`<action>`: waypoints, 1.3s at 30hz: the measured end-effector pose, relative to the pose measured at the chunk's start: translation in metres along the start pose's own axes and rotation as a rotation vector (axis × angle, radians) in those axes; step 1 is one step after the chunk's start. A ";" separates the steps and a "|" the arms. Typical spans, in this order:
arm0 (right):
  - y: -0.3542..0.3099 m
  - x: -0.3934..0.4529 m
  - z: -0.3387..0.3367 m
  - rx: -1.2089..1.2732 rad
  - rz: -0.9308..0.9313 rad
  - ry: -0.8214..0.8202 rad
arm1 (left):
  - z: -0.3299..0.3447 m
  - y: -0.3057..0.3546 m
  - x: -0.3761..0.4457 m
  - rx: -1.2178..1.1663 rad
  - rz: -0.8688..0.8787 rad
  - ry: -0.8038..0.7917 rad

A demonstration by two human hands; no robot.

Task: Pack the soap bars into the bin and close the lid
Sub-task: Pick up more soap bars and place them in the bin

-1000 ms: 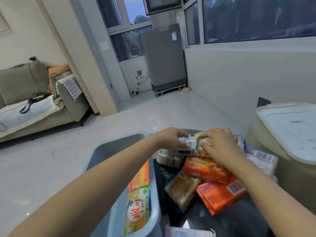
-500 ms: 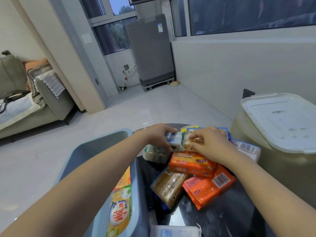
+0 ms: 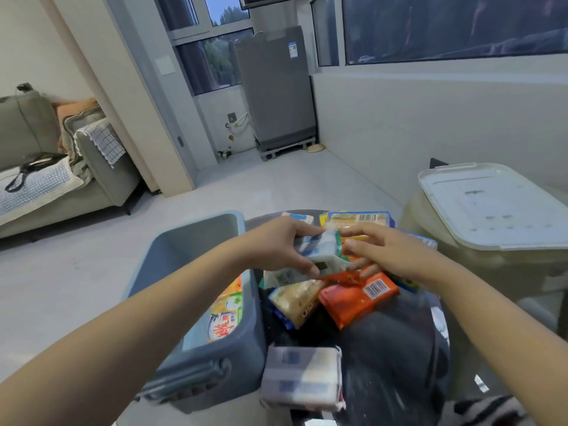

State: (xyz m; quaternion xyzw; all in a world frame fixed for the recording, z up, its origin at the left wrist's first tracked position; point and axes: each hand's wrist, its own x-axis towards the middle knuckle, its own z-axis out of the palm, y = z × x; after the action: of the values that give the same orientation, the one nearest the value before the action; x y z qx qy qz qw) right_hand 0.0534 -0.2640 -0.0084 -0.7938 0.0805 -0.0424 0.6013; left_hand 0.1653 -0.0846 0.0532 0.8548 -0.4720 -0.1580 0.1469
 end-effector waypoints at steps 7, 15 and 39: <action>0.009 -0.044 0.016 0.309 0.166 -0.199 | 0.035 0.044 -0.051 0.082 0.146 -0.031; 0.021 -0.073 0.055 0.178 0.259 -0.273 | 0.083 0.029 -0.078 0.184 0.130 -0.088; 0.039 -0.067 0.070 0.055 0.430 -0.293 | 0.118 0.003 -0.081 0.255 -0.049 -0.111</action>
State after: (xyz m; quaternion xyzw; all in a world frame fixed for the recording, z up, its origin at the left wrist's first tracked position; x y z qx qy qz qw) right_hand -0.0038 -0.1963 -0.0633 -0.7394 0.1581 0.1997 0.6233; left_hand 0.0741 -0.0292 -0.0418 0.8677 -0.4748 -0.1470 0.0068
